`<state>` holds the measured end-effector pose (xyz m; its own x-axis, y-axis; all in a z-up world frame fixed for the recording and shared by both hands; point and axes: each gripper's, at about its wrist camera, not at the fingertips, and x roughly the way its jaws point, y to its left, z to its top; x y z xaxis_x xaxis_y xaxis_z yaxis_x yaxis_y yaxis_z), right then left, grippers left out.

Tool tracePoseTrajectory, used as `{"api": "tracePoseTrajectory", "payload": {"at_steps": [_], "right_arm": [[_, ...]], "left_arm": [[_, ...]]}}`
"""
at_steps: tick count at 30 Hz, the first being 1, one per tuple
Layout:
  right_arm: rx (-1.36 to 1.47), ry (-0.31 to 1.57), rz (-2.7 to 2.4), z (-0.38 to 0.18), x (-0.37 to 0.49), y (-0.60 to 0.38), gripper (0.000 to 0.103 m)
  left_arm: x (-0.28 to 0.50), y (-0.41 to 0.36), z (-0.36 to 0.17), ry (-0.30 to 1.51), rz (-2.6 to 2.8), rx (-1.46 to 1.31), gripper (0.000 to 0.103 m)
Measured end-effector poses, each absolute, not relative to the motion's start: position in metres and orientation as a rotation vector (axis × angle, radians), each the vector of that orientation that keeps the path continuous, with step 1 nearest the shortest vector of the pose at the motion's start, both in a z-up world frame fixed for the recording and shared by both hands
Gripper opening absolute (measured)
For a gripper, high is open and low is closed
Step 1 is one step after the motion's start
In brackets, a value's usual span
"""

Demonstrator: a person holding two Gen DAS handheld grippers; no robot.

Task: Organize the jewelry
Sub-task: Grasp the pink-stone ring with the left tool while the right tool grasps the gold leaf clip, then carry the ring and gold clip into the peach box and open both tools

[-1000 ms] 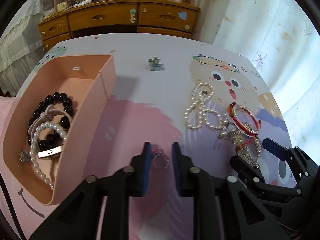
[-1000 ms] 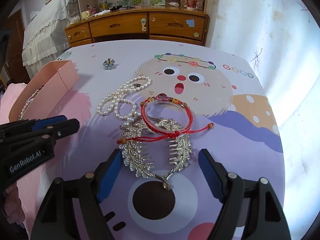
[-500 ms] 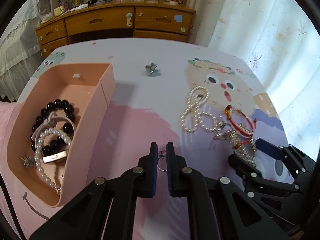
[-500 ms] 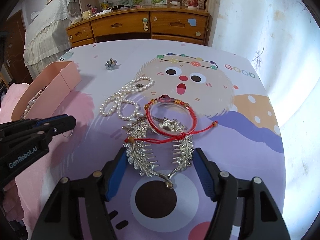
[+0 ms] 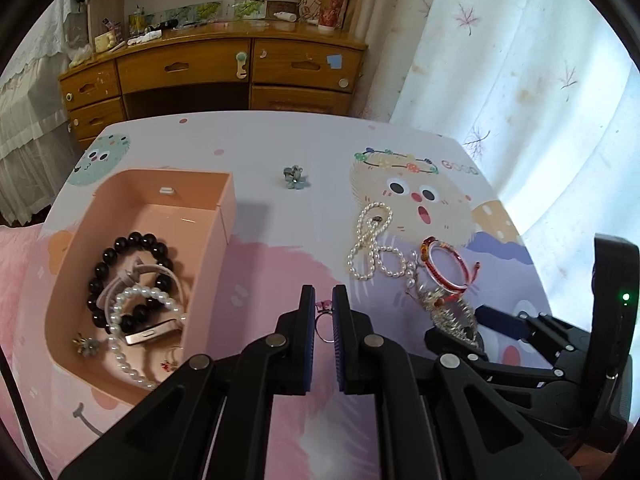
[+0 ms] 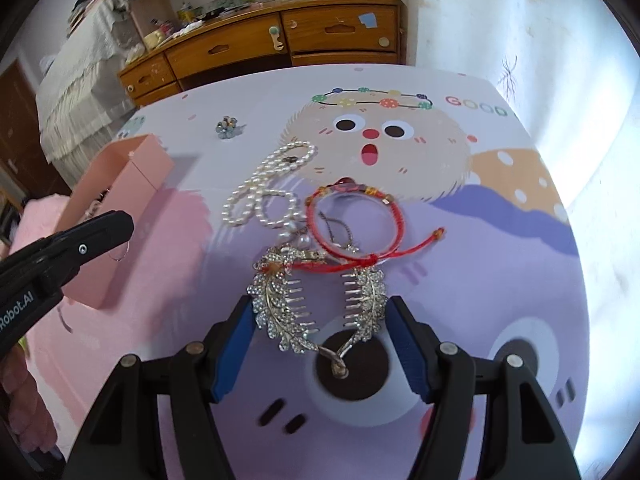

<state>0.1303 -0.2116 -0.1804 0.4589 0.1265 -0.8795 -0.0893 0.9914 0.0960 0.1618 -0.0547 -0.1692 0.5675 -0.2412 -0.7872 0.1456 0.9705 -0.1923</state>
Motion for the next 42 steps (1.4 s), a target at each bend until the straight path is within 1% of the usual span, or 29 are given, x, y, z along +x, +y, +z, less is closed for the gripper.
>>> {"api": "tracePoseTrajectory", "payload": {"at_steps": [5,7,8,9,11,14,17,19,23,32,38,42], "right_arm": [[0.101,1.084,0.108,-0.169,0.119,-0.194,0.065],[0.118,1.073,0.090,-0.163,0.114,-0.185,0.062],[0.129,1.068,0.077,-0.160,0.112,-0.180,0.036],[0.161,1.068,0.078,-0.158,0.111,-0.177,0.023],[0.243,1.069,0.074,-0.158,0.110,-0.175,0.019],[0.308,1.065,0.025,-0.160,0.107,-0.168,0.017],[0.324,1.052,-0.011,-0.159,0.104,-0.158,0.006],[0.347,1.033,-0.017,-0.155,0.102,-0.152,0.006],[0.302,0.999,-0.038,-0.143,0.101,-0.134,0.005],[0.290,0.887,-0.015,-0.099,0.100,-0.094,0.005],[0.342,0.812,0.044,-0.072,0.101,-0.071,0.005],[0.375,0.799,0.092,-0.067,0.107,-0.056,0.005]], "left_arm": [[0.156,-0.032,-0.157,0.941,-0.277,-0.122,0.006],[0.153,-0.021,-0.153,0.943,-0.308,-0.131,0.006],[0.151,-0.014,-0.150,0.942,-0.326,-0.139,0.006],[0.150,-0.007,-0.147,0.941,-0.343,-0.146,0.006],[0.146,0.004,-0.142,0.938,-0.369,-0.146,0.006],[0.143,0.021,-0.134,0.920,-0.395,-0.127,0.006],[0.140,0.038,-0.126,0.902,-0.418,-0.104,0.006],[0.140,0.048,-0.121,0.890,-0.435,-0.097,0.006],[0.144,0.068,-0.115,0.880,-0.473,-0.091,0.006],[0.151,0.099,-0.113,0.881,-0.535,-0.076,0.006],[0.154,0.118,-0.113,0.868,-0.550,-0.071,0.006],[0.157,0.129,-0.118,0.885,-0.541,-0.070,0.006]]}}
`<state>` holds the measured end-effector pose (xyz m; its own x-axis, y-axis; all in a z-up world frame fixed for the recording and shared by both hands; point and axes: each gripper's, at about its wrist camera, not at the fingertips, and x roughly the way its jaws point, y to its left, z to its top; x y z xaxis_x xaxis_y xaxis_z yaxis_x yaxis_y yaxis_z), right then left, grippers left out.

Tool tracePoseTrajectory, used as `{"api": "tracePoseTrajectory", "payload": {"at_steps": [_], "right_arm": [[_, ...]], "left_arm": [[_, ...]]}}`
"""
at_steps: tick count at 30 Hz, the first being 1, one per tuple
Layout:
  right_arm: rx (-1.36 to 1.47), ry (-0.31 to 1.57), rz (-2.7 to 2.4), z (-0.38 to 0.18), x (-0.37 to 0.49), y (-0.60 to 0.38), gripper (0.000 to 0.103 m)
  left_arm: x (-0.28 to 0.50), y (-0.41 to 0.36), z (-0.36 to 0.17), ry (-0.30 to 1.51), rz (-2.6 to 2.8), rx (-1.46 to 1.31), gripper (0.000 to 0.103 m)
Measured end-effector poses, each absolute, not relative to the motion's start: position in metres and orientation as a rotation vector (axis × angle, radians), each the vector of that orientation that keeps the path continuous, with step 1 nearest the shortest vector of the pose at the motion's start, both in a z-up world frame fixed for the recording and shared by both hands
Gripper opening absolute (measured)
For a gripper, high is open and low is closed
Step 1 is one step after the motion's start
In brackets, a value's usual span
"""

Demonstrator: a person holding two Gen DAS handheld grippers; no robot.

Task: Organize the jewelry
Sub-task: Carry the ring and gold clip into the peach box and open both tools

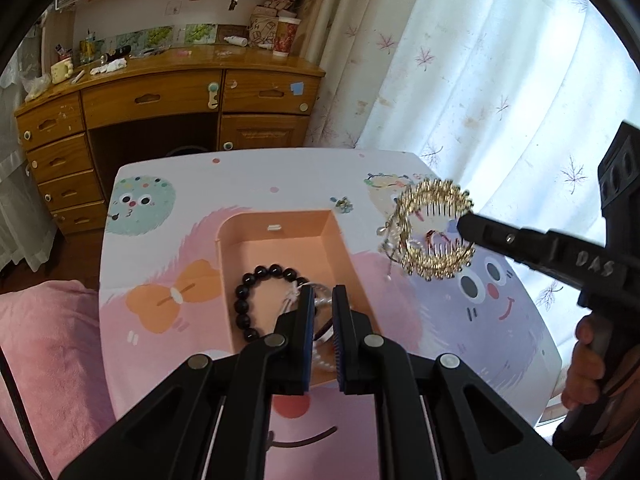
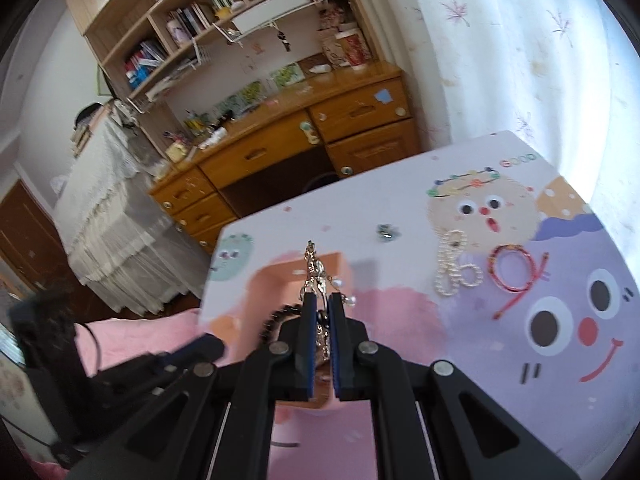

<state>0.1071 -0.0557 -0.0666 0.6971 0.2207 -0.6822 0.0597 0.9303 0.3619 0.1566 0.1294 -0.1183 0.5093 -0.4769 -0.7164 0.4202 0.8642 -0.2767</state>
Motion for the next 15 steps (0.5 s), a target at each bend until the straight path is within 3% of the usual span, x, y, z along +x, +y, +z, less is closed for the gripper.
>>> {"api": "tracePoseTrajectory", "payload": {"at_steps": [8,10,12,14,15], "right_arm": [[0.499,0.792,0.214,-0.079,0.117,-0.029,0.006],[0.496,0.818,0.207,-0.089,0.122,-0.023,0.008],[0.487,0.896,0.169,-0.102,0.128,-0.022,0.027],[0.484,0.913,0.156,-0.108,0.126,-0.024,0.035],[0.483,0.912,0.156,-0.109,0.124,-0.027,0.036]], "left_arm": [[0.160,0.149,-0.132,0.929,-0.481,-0.052,0.009],[0.161,0.153,-0.135,0.945,-0.453,-0.051,0.020],[0.162,0.157,-0.138,0.962,-0.434,-0.059,0.027],[0.163,0.159,-0.138,0.972,-0.421,-0.066,0.033],[0.163,0.160,-0.138,0.975,-0.413,-0.065,0.046]]}}
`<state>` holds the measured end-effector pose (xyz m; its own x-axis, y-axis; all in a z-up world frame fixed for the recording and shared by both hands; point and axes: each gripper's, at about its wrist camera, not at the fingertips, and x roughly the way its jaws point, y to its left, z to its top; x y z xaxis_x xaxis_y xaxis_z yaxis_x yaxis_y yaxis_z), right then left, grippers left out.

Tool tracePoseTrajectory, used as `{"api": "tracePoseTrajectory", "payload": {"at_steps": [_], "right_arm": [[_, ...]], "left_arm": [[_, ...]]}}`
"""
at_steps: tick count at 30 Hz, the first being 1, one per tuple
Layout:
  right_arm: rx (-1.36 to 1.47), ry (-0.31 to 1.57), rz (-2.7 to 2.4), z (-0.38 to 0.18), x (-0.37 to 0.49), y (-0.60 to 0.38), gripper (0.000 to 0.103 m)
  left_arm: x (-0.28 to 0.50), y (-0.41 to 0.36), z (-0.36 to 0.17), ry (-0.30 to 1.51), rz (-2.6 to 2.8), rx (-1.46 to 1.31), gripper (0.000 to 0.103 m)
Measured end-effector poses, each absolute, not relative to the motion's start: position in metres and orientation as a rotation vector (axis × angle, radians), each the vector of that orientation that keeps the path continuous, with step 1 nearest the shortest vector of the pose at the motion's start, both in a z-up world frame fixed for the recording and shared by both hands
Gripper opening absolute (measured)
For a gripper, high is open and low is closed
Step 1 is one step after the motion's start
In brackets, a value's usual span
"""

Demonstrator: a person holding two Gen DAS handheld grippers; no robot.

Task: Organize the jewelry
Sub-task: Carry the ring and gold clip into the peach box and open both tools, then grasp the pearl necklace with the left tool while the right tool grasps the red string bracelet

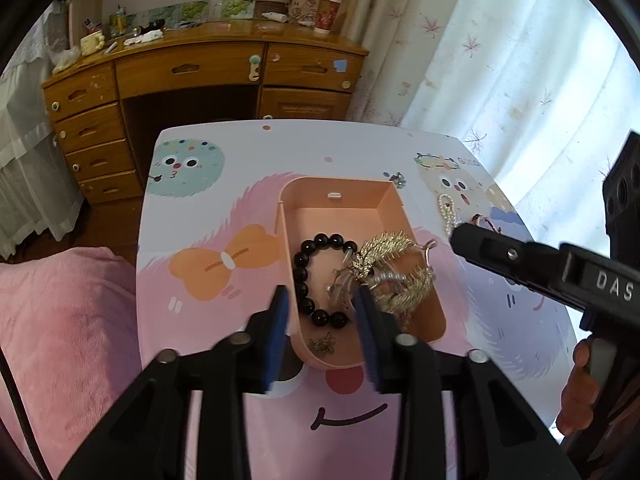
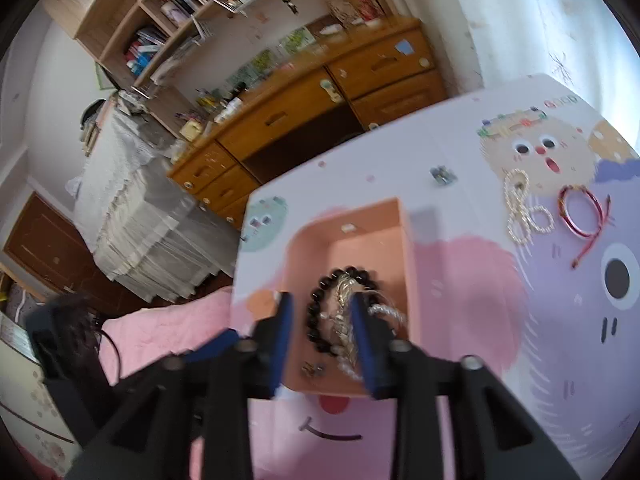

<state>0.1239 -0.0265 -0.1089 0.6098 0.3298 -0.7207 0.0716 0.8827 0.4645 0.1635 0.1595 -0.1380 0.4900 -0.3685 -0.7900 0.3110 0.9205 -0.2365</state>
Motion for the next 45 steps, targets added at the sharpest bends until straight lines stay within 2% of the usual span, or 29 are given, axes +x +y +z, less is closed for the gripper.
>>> {"api": "tracePoseTrajectory", "payload": {"at_steps": [1,2,5,7,11,14,20,24,34,45], "right_arm": [[0.479,0.910,0.153,-0.109,0.122,-0.029,0.036],[0.473,0.910,0.147,-0.108,0.121,-0.032,0.038],[0.435,0.922,0.116,-0.108,0.118,-0.043,0.052],[0.404,0.930,0.100,-0.108,0.117,-0.050,0.055],[0.326,0.949,0.066,-0.108,0.115,-0.068,0.064],[0.231,0.963,0.047,-0.109,0.113,-0.082,0.069],[-0.089,0.969,0.027,-0.110,0.112,-0.108,0.071],[-0.248,0.948,0.071,-0.110,0.110,-0.132,0.079],[-0.350,0.918,0.158,-0.123,0.129,-0.194,0.079],[-0.282,0.863,0.256,-0.165,0.152,-0.234,0.080]], "left_arm": [[0.164,0.159,-0.139,0.981,-0.400,-0.062,0.063],[0.165,0.158,-0.139,0.984,-0.394,-0.061,0.068],[0.168,0.151,-0.142,1.007,-0.387,-0.055,0.071],[0.169,0.145,-0.143,1.021,-0.379,-0.048,0.076],[0.171,0.124,-0.139,1.016,-0.394,-0.035,0.080],[0.172,0.101,-0.131,1.008,-0.435,0.029,0.081],[0.185,0.053,-0.115,1.071,-0.508,0.069,0.081],[0.198,0.017,-0.106,1.115,-0.519,0.064,0.081],[0.246,-0.073,-0.104,1.173,-0.401,0.019,0.081],[0.282,-0.123,-0.175,1.278,-0.326,-0.035,0.081]]}}
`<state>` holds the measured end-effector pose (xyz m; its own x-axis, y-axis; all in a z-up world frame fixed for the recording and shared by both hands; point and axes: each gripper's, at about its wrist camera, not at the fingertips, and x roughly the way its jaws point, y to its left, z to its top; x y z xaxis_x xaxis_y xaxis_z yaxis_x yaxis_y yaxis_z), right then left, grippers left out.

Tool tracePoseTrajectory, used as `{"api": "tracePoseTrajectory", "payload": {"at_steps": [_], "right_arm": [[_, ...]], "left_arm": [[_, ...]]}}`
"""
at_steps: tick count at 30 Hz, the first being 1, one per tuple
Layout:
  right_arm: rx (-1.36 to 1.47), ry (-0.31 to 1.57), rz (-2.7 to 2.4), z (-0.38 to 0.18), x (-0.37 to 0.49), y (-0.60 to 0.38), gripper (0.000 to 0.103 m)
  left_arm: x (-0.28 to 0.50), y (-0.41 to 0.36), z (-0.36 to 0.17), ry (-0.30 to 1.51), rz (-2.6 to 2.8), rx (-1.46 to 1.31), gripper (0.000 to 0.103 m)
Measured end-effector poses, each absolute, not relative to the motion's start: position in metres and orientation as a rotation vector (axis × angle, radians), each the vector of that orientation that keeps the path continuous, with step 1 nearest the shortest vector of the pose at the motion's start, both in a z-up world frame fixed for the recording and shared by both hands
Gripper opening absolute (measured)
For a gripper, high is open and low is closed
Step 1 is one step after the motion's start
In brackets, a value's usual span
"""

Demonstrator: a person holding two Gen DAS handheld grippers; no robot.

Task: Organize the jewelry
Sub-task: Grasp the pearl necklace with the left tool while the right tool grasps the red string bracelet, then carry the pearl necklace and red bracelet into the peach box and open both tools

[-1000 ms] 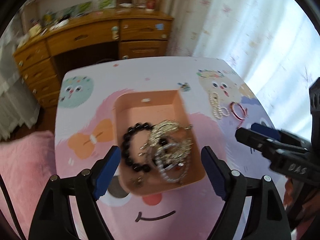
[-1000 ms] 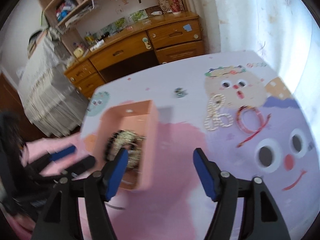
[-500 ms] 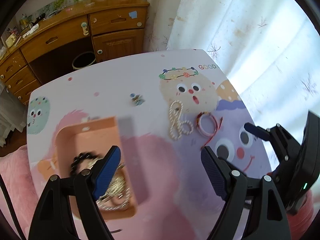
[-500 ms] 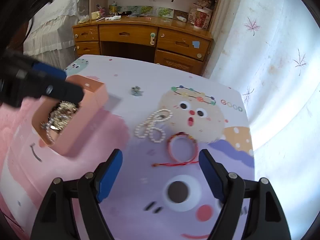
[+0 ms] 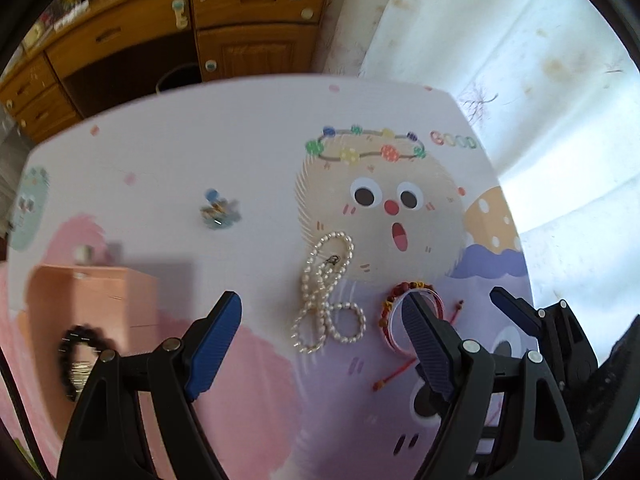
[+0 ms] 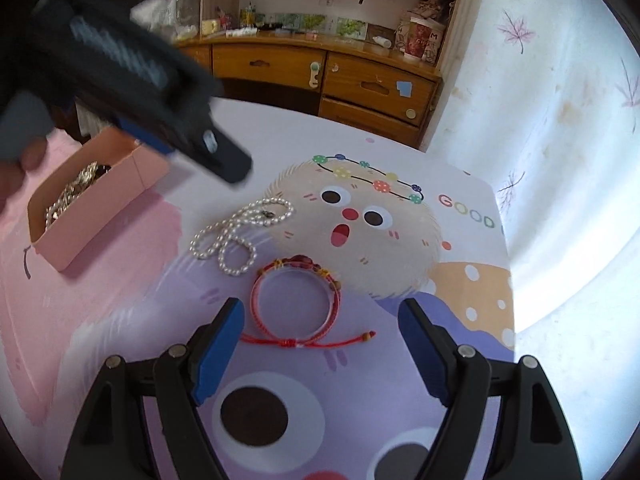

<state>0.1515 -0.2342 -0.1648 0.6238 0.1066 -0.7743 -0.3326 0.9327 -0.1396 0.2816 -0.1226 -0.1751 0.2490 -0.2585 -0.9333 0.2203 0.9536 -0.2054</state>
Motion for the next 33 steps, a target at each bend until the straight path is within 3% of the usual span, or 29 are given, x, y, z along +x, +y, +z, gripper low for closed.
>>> {"api": "tracePoseTrajectory", "payload": {"at_steps": [4,7,19,24,26,28,30,33], "right_arm": [[-0.259,0.843,0.308,-0.171,0.157,-0.233,0.080],[-0.277,0.886,0.318,-0.178,0.165,-0.227,0.080],[-0.271,0.923,0.353,-0.191,0.171,-0.223,0.077],[-0.239,0.916,0.342,-0.191,0.174,-0.222,0.071],[-0.236,0.914,0.338,-0.192,0.175,-0.222,0.068],[-0.229,0.908,0.335,-0.191,0.175,-0.222,0.059],[-0.223,0.909,0.330,-0.190,0.174,-0.222,0.059],[-0.225,0.912,0.329,-0.190,0.174,-0.221,0.059]], "left_arm": [[0.286,-0.133,-0.198,1.300,-0.306,-0.018,0.079],[0.289,-0.140,-0.209,1.306,-0.290,0.017,0.067],[0.291,-0.160,-0.222,1.289,-0.280,0.181,0.044],[0.292,-0.162,-0.224,1.292,-0.283,0.180,0.043],[0.289,-0.162,-0.224,1.288,-0.274,0.182,0.038],[0.286,-0.164,-0.224,1.279,-0.275,0.176,0.023],[0.285,-0.167,-0.222,1.281,-0.276,0.169,0.012],[0.277,-0.157,-0.216,1.289,-0.274,0.163,0.007]]}}
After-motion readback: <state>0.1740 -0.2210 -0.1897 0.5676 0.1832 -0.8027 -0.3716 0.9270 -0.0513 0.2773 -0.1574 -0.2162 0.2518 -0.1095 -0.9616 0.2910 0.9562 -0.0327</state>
